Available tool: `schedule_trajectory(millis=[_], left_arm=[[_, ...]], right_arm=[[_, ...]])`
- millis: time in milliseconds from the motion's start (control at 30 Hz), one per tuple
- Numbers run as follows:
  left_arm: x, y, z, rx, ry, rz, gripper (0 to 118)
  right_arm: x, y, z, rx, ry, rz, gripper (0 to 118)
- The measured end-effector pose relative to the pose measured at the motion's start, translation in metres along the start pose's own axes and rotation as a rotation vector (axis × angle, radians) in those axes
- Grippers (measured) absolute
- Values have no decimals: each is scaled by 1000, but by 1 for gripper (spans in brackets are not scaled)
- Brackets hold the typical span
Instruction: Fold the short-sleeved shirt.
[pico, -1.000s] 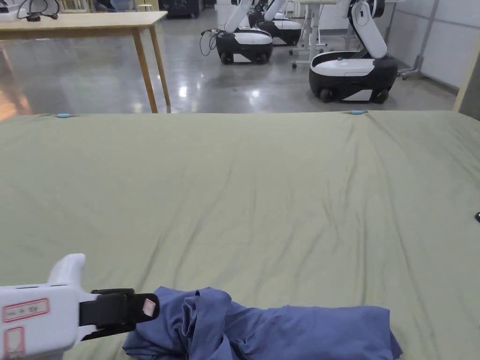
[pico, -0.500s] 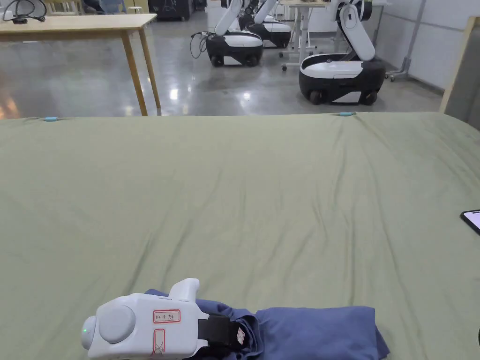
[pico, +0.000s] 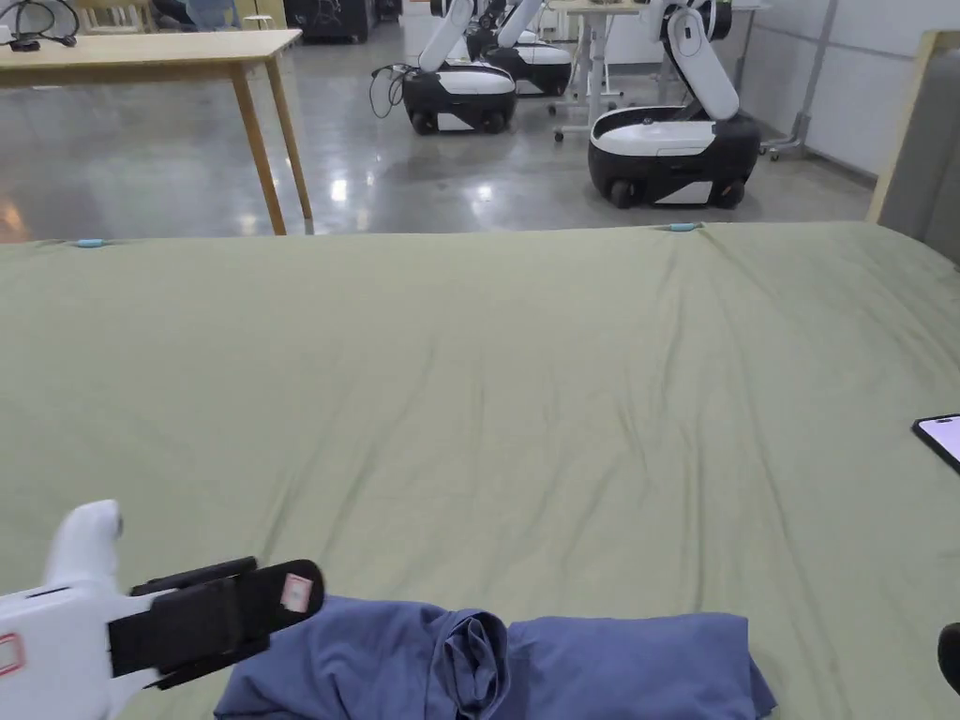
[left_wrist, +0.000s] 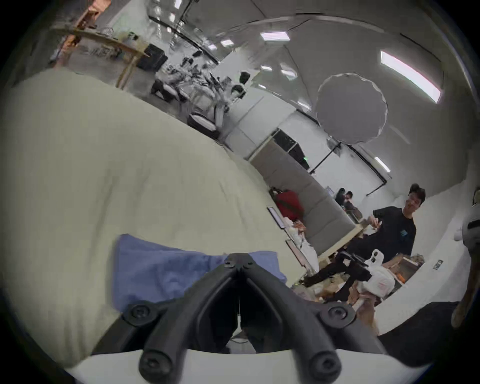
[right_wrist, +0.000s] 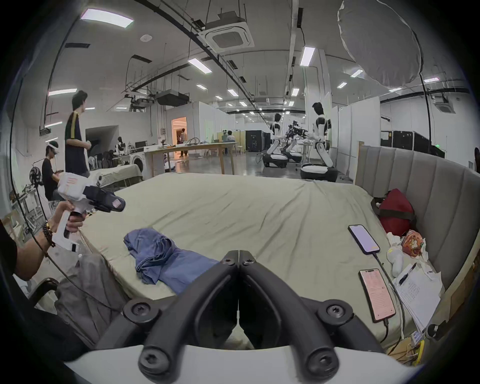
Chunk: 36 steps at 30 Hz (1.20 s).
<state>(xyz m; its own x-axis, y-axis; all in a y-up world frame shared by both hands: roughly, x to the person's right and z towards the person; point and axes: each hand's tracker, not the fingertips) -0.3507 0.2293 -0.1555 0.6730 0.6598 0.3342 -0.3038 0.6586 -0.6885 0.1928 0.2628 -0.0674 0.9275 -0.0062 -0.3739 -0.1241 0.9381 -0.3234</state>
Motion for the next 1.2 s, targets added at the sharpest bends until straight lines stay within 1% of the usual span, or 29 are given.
schedule_trajectory(millis=[100, 167, 200, 233, 267, 300, 367, 400, 433, 467, 500, 533, 600, 700, 767, 800, 833, 867, 900, 933, 967, 1000, 1033, 1100, 1167, 1200], left_arm=[[-8, -3, 5, -31, 63, 2, 0], [-11, -1, -2, -47, 72, 5, 0], [-14, 0, -4, -48, 84, 3, 6], [-20, 2, -7, -48, 80, 4, 36], [-26, 6, -11, -48, 87, 12, 79], [-34, 10, -16, -55, 107, 33, 117], [-49, 11, -29, -116, 168, 56, 118], [-61, 24, -23, -40, 177, 75, 118], [-65, 25, -26, -97, 161, 155, 118], [-70, 29, -28, -105, 172, 185, 118], [-77, 32, -31, -152, 184, 163, 118], [-90, 15, -53, -177, 173, 180, 118], [-99, 8, -67, -207, 180, 203, 118], [-104, -7, -81, -270, 138, 226, 115], [-93, -19, -87, -261, 108, 183, 114], [-110, -19, -86, -260, 56, 150, 112], [-111, -21, -88, -276, -8, 153, 106], [-110, -23, -90, -295, -22, 163, 94], [-108, -26, -92, -287, 11, 130, 70], [-86, -37, -95, -280, 81, 74, 23], [-85, -39, -99, -288, 141, 58, 21], [-90, -42, -101, -284, 110, 137, 21], [-91, -43, -100, -284, 48, 171, 20], [-95, -35, -92, -270, 68, 160, 20], [-83, -34, -86, -265, 105, 113, 20], [-73, -29, -81, -262, 104, 118, 20]], right_arm=[[-3, 2, -8, -6, 16, 15, 1], [-6, 3, -11, -8, 21, 26, 1], [-8, 4, -12, -11, 26, 30, 1], [-9, 4, -12, -12, 32, 32, 1], [-9, 4, -12, -12, 37, 34, 1], [-10, 4, -12, -12, 40, 35, 1], [-10, 3, -11, -15, 44, 41, 1], [-10, 3, -11, -17, 43, 45, 1], [-9, 3, -11, -19, 40, 46, 1], [-8, 2, -11, -21, 39, 46, 1], [-7, 1, -10, -22, 37, 44, 1], [-6, 1, -10, -21, 34, 43, 1], [-4, 0, -10, -17, 32, 37, 1], [-3, -1, -9, -12, 32, 29, 1], [-3, -1, -8, -12, 33, 29, 1], [-2, -1, -8, -13, 33, 31, 1], [-2, -2, -8, -16, 32, 32, 1], [-3, -1, -8, -18, 32, 32, 1], [-3, -1, -8, -20, 33, 32, 1], [-3, -2, -8, -22, 33, 33, 1], [-3, -3, -8, -24, 33, 33, 1], [-2, -4, -8, -26, 33, 32, 1], [-2, -5, -8, -27, 34, 32, 1], [-2, -6, -8, -31, 32, 33, 1], [-2, -7, -7, -34, 29, 33, 1], [-1, -8, -7, -35, 26, 33, 1]])
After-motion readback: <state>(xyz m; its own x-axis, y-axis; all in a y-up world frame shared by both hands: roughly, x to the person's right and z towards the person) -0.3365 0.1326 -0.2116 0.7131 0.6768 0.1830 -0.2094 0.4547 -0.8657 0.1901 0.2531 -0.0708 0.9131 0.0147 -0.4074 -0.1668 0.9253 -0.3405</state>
